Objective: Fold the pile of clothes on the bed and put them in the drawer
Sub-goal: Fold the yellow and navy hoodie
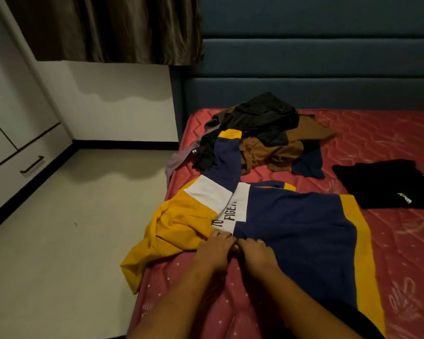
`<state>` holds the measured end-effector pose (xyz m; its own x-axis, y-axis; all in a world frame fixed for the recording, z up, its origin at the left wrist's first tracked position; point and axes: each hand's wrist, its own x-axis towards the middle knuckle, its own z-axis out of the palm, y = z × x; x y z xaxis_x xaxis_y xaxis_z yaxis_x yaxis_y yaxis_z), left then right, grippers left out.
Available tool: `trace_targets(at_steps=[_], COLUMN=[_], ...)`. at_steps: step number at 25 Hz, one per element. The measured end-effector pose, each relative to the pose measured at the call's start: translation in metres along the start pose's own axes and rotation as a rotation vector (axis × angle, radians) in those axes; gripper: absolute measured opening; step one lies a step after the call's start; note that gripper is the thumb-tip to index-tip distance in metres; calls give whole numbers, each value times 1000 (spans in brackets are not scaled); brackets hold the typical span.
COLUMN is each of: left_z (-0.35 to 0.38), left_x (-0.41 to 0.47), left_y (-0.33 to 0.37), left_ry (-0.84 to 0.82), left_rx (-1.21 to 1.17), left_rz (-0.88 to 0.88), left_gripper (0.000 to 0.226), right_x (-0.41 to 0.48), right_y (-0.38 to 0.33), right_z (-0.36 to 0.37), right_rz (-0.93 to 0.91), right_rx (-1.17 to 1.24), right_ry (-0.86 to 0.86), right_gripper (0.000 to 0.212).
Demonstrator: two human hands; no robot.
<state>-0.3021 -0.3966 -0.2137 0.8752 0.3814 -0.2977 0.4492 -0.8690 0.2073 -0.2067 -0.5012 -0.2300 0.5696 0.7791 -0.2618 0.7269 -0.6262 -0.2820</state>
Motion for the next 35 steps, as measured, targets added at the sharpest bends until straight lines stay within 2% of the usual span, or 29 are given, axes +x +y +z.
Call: trace_targets(at_steps=[2,3,6,8,10,12,16,19,22,25,27,29,31,33,35], left_z=[0,-7,-37,-59,-75,-94,-134,-166,-204,-244,-272,-299,-314,-308,-285], left_x=[1,0,-2,-10,-21,-40,-73,-105,-145,-183,-209,-225,-221,-201,-178], left_y=[5,8,14,15,15,22,28,41,65,82,95,105,106,97,79], left_ry=[86,154,345,422,518,662,975,1261,1601,1936,2081,2124,2034,1819,1537], left_rx=[-2,2,78,14,-188,-403,-784,-923,-977,-679,-525,-481,-400,-320,-306], left_rz=[-44,-78,-194,-290,-365,-402,-481,-392,-234,-9,127,140,4,-145,-259], left_gripper=[52,42,31,28,23,10,24,23,21,16,15,16,16,18,24], right_x=[-1,-4,-13,-21,-29,-41,-69,-102,-146,-197,-225,-242,-241,-229,-214], right_y=[1,2,9,15,21,29,44,38,23,9,3,0,5,21,40], right_z=[-17,-29,-63,-82,-99,-119,-168,-212,-267,-316,-341,-357,-365,-362,-354], right_rz=[-54,-82,-183,-177,-72,80,294,308,260,169,54,-36,9,111,107], right_rx=[184,223,87,-97,-204,-206,-171,-25,180,394,466,456,395,307,219], right_ry=[24,32,54,91,175,282,433,556,775,1010,1206,1293,1193,940,589], right_gripper=[5,5,24,28,24,26,33,30,29,36,34,33,35,35,25])
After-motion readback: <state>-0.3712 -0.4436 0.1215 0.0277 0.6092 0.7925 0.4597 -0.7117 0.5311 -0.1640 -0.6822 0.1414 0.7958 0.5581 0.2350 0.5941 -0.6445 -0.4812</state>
